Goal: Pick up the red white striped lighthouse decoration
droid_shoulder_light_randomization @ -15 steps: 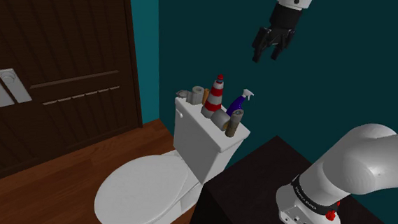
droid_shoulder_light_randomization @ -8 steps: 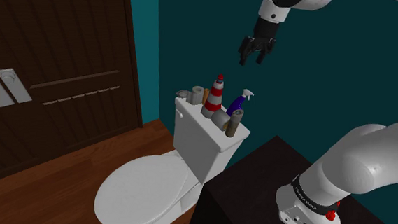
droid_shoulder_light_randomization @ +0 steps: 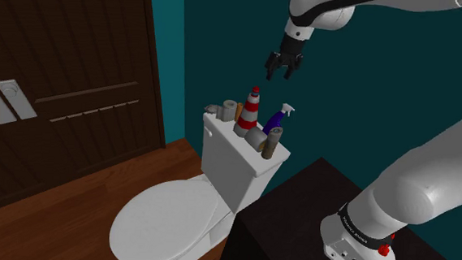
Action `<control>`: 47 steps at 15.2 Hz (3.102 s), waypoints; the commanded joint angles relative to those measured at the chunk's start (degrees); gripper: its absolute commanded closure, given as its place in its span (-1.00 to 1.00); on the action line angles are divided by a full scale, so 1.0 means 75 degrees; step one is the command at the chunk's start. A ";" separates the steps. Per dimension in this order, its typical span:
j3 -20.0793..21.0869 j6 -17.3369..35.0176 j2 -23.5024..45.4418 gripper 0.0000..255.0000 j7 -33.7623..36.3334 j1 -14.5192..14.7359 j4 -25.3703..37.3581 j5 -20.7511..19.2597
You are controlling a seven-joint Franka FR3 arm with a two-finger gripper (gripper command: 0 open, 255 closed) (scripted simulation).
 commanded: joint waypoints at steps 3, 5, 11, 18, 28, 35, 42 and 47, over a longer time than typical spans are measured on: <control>-0.0164 0.0482 0.1147 -1.00 -0.0359 -0.0075 0.0647 0.0325; -0.0213 0.0651 0.1724 -1.00 -0.0539 -0.0137 0.1037 0.0513; -0.0236 0.0926 0.3489 -1.00 -0.1022 -0.0418 0.2459 0.1088; -0.0136 0.1056 0.4994 -1.00 -0.1304 -0.0724 0.3786 0.1482; -0.0078 0.1481 0.5304 1.00 -0.1409 -0.0746 0.3663 0.1585; -0.0079 0.1472 0.5307 1.00 -0.1415 -0.0752 0.3673 0.1585; -0.0149 0.0946 0.4920 1.00 -0.1276 -0.0718 0.3824 0.1456; -0.0189 0.0551 0.4678 1.00 -0.1179 -0.0701 0.3986 0.1371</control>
